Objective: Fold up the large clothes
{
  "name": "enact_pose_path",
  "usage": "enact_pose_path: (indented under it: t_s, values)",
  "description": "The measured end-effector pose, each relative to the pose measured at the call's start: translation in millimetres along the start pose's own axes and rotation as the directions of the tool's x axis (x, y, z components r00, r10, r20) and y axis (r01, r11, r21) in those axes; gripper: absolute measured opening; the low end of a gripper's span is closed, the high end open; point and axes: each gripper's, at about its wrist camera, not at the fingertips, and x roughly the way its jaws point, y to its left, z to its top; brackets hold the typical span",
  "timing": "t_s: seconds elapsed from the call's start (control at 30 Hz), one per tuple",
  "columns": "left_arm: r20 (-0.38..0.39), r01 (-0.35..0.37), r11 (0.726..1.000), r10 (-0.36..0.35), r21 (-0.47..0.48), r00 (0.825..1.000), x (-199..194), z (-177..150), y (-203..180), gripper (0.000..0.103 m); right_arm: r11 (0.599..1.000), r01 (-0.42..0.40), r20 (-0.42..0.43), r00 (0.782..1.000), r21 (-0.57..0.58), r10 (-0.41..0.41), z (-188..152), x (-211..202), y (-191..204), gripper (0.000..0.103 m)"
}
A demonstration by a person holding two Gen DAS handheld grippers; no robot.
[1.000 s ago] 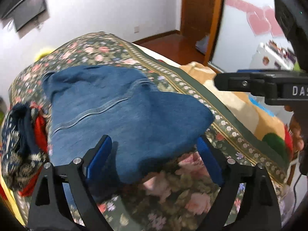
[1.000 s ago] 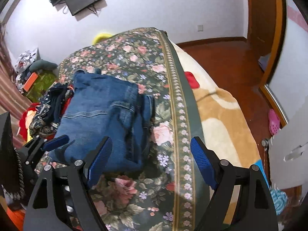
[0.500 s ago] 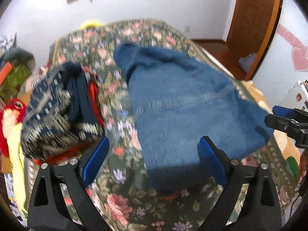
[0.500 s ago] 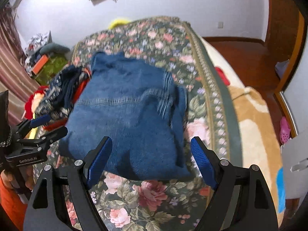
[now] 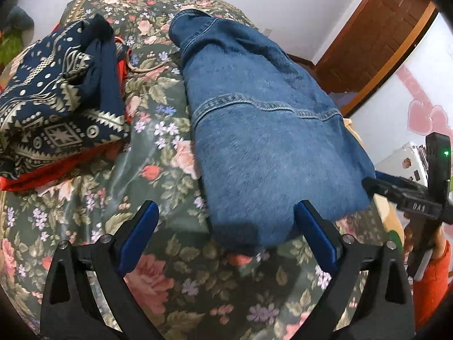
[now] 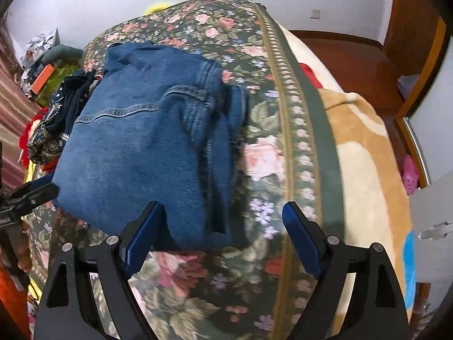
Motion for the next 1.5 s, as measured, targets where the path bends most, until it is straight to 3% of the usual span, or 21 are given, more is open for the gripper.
enact_pose_path:
  t_s: [0.27,0.43,0.67,0.83,1.0,1.1,1.27,1.33,1.5]
  values:
    - [0.035,-0.172,0.983,0.17,0.067,0.985,-22.4,3.2,9.9,0.099,0.998,0.03,0.022,0.999,-0.056,-0.029,3.4,-6.2,3.1,0.084]
    - [0.088,-0.168,0.986,0.166,0.023,0.982,-34.7,22.3,20.9,0.099,0.997,-0.003,0.093,0.996,-0.082,0.011,22.7,-17.1,12.4,0.084]
    - [0.081,-0.07,0.997,0.072,-0.035,0.994,-15.8,58.5,15.7,0.099,0.987,-0.158,0.059,0.985,-0.04,0.16,52.1,5.1,11.5,0.084]
    - [-0.023,0.037,0.994,-0.039,-0.101,0.999,25.9,72.2,21.0,0.099,0.943,-0.312,-0.063,0.945,0.112,0.32,65.0,57.4,-11.0,0.084]
    - [-0.08,0.158,0.954,-0.183,-0.255,0.98,62.2,76.3,43.7,0.099,0.914,-0.335,-0.094,0.927,0.228,0.363,72.8,90.6,-37.0,0.085]
    - [-0.106,0.193,0.94,-0.23,-0.282,0.967,77.7,80.1,49.9,0.099,0.894,-0.37,-0.116,0.906,0.253,0.407,74.3,104.1,-42.2,0.093]
    - [-0.147,0.26,0.915,-0.316,-0.307,0.937,100.0,88.1,50.8,0.099,0.881,-0.41,-0.111,0.889,0.236,0.443,80.6,112.2,-37.4,0.095]
    - [-0.151,0.275,0.909,-0.334,-0.312,0.931,104.0,91.6,47.8,0.099,0.87,-0.435,-0.132,0.872,0.232,0.471,84.3,118.7,-32.3,0.095]
    - [-0.148,0.271,0.902,-0.335,-0.337,0.93,108.8,98.0,38.4,0.101,0.86,-0.448,-0.143,0.861,0.243,0.489,94.1,128.4,-25.6,0.094]
